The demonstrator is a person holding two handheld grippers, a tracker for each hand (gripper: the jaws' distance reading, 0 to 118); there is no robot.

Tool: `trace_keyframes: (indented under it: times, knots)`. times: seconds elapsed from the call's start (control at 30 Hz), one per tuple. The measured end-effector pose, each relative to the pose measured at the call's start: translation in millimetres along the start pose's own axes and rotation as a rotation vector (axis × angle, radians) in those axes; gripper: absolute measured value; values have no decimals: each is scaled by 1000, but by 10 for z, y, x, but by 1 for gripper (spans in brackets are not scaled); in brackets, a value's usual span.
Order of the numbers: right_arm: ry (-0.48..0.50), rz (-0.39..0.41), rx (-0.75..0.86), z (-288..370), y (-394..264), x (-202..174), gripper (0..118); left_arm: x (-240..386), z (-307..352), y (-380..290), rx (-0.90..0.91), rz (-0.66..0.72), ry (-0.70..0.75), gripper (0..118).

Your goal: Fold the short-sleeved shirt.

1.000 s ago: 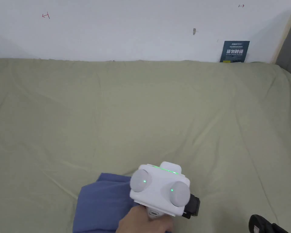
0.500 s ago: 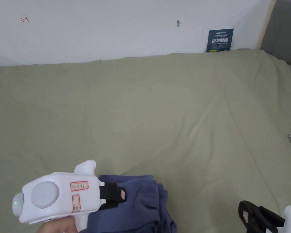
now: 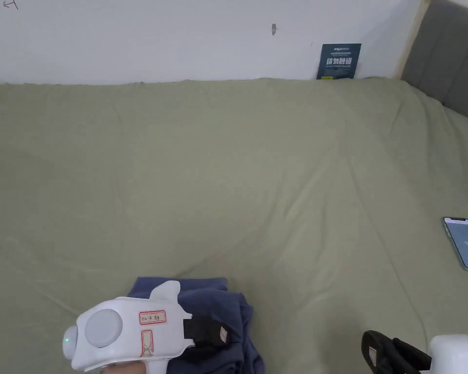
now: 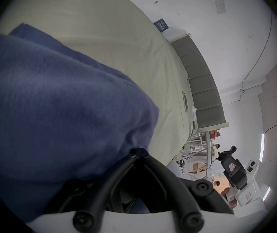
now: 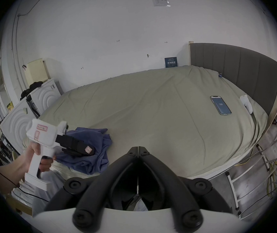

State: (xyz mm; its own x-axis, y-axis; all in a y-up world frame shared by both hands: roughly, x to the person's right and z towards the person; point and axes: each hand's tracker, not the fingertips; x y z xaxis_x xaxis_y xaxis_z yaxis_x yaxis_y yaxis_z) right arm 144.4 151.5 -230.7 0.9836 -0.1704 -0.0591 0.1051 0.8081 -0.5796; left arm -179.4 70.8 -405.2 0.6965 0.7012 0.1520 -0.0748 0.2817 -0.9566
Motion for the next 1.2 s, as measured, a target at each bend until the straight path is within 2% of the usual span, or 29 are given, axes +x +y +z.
trace_keyframes:
  times: [0.1, 0.27, 0.3, 0.37, 0.47, 0.57, 0.67, 0.7, 0.73, 0.77, 0.8, 0.83, 0.87, 0.9, 0.93, 0.97, 1.0, 1.03, 1.07, 1.1, 1.2]
  knots:
    - [49, 24, -11, -124, 101, -184, 1, 59, 471, 71, 70, -80, 32, 0]
    - [295, 74, -139, -642, 321, -702, 1, -41, 1276, -14, 207, -112, 215, 0]
    - [364, 53, -172, -772, 347, -787, 1, -102, 1379, -32, 227, -107, 260, 0]
    - [536, -43, -260, -1101, 389, -920, 1, -278, 1534, -55, 239, -97, 348, 0]
    - [693, -158, -402, -1617, 355, -1002, 1, -553, 1633, -48, 245, -20, 406, 0]
    - [772, -236, -522, -2061, 203, -886, 1, -775, 1624, -21, 235, 18, 391, 0]
    - [657, -275, -598, -2377, -10, -530, 1, -913, 1574, -14, 215, 49, 377, 0]
    - [700, -326, -618, -2460, -75, -355, 1, -959, 1561, -12, 209, 64, 361, 0]
    - [777, -435, -627, -2505, -114, -206, 1, -998, 1549, -9, 198, 72, 327, 0]
    - [785, -538, -627, -2505, -120, -123, 1, -1058, 1553, -4, 181, 72, 285, 0]
    - [778, -546, -618, -2486, -131, -66, 1, -1101, 1548, 2, 171, 75, 240, 0]
    - [774, -501, -603, -2470, -130, -65, 1, -1133, 1536, 11, 171, 82, 192, 0]
    - [781, -493, -601, -2471, -133, -74, 1, -1164, 1515, 29, 160, 93, 136, 0]
    - [785, -491, -600, -2473, -139, -82, 1, -1158, 1490, 29, 153, 108, 80, 7]
    - [784, -495, -597, -2457, -149, -115, 1, -1174, 1464, 42, 141, 110, 39, 42]
    - [789, -506, -598, -2464, -160, -106, 1, -1200, 1437, 57, 130, 123, -9, 92]
    - [796, -516, -596, -2469, -171, -89, 1, -1239, 1383, 74, 113, 132, -65, 118]
    - [801, -521, -596, -2470, -182, -73, 1, -1296, 1312, 107, 58, 143, -95, 114]
    - [806, -526, -594, -2459, -190, -87, 1, -1351, 1296, 144, 131, 104, -133, 113]
    - [810, -533, -594, -2454, -193, -85, 1, -1376, 1240, 155, 68, 166, -139, 113]
    - [822, -542, -592, -2464, -209, -79, 1, -1419, 1013, 196, 52, 157, -141, 113]
